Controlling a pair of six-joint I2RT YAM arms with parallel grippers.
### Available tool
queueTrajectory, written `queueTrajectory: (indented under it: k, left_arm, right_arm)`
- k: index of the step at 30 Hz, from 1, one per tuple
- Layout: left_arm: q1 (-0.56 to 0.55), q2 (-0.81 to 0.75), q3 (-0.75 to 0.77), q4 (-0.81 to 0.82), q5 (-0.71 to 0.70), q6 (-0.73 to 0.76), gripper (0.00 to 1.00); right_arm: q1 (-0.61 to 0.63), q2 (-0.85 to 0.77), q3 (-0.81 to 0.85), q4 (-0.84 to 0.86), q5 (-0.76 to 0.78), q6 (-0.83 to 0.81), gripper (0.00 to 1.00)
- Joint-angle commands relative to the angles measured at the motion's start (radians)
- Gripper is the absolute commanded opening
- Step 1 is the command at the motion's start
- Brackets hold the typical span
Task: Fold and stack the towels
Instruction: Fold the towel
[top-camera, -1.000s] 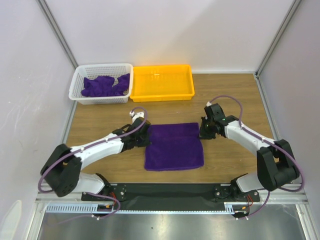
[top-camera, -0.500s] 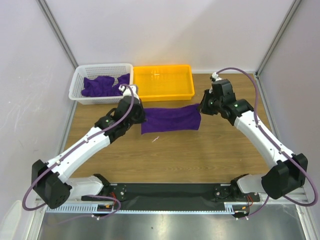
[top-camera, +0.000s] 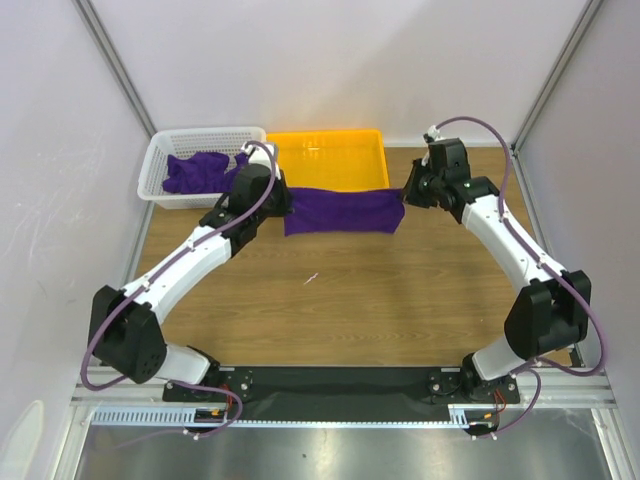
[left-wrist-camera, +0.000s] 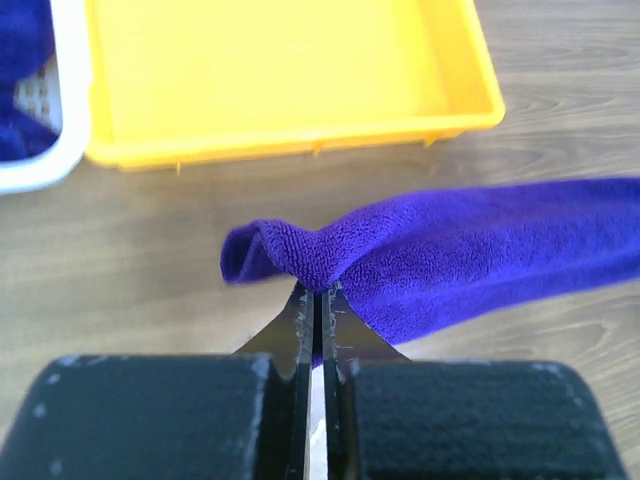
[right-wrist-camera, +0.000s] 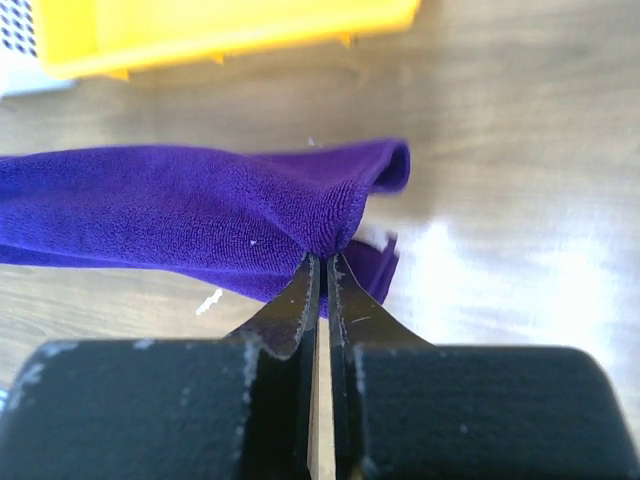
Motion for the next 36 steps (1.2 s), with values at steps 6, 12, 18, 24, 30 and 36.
queueTrajectory:
  k: [6,12,18,24,30,36]
  left_arm:
    - [0.024,-0.090,-0.175,0.262,0.119,0.073,0.00]
    - [-0.065,-0.220,-0.467,0.243,0.095,-0.027,0.00]
    - [-0.295,-0.428,-0.630,0.083,0.006,-0.180,0.00]
    - [-0.360,-0.588,-0.681,-0.116,0.007,-0.315,0.04]
    - [-0.420,-0.723,-0.584,-0.326,-0.005,-0.401,0.97]
    - [-0.421,-0.751,-0.446,-0.520,-0.155,-0.464,1.00]
  right_arm:
    - [-0.015,-0.087,-0.100,0.133,-0.024,-0.055,0.00]
    - [0.021,-0.287,-0.547,0.218,-0.008,0.003,0.00]
    - [0.042,-0.547,-0.733,0.086,0.004,0.138,0.00]
    - [0.073,-0.663,-0.784,-0.075,-0.059,0.198,0.09]
    - [0.099,-0.649,-0.699,-0.211,-0.076,0.238,0.72]
    - [0.099,-0.622,-0.534,-0.316,-0.005,0.220,0.75]
